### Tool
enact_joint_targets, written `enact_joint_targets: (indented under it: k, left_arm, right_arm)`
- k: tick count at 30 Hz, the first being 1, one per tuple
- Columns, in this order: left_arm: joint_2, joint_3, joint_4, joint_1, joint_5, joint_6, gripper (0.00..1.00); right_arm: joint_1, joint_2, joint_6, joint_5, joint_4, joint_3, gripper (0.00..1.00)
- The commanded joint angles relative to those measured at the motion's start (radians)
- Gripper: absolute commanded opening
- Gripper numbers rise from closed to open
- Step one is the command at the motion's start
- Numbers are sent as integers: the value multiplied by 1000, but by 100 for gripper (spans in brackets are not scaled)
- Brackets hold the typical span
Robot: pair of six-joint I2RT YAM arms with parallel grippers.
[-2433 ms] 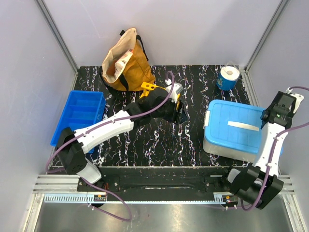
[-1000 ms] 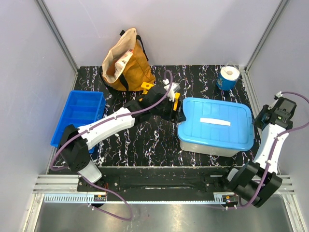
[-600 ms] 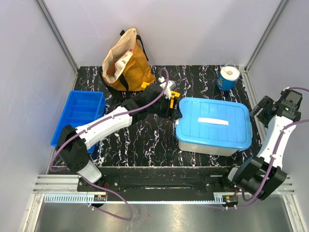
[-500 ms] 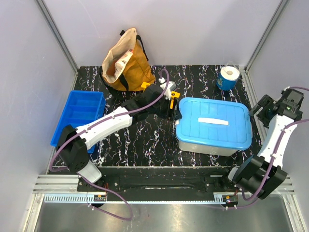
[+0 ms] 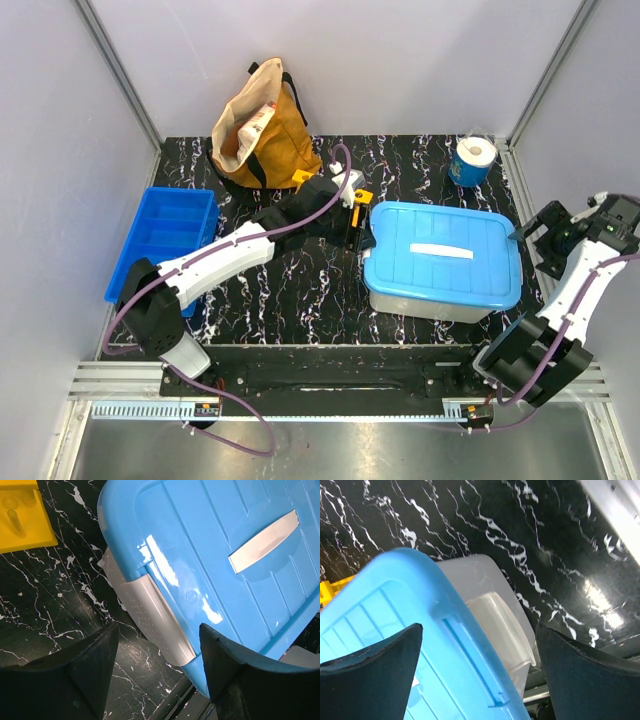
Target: Organize the chemistry lab equipment
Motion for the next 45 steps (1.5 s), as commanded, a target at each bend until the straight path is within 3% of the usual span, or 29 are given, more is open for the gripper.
enact_joint_targets:
  k: [1, 12, 18, 32, 45]
  left_arm:
    - [-18, 19, 17, 2, 19, 22, 68]
    - [5, -4, 36, 2, 39, 20, 66]
    - [13, 8, 44, 2, 27, 25, 66]
    - [28, 6, 58, 2, 62, 25, 63]
    - [22, -15, 95, 2, 85, 14, 62]
  right_arm:
    - [-62, -18, 25, -143, 13, -78, 100]
    - [-85, -11, 68, -345, 142, -247, 100]
    - [-85, -50, 71, -366, 127, -240, 100]
    - [-84, -171, 88, -379, 73, -187, 68]
    - [-29, -227, 111, -347, 70, -207, 47]
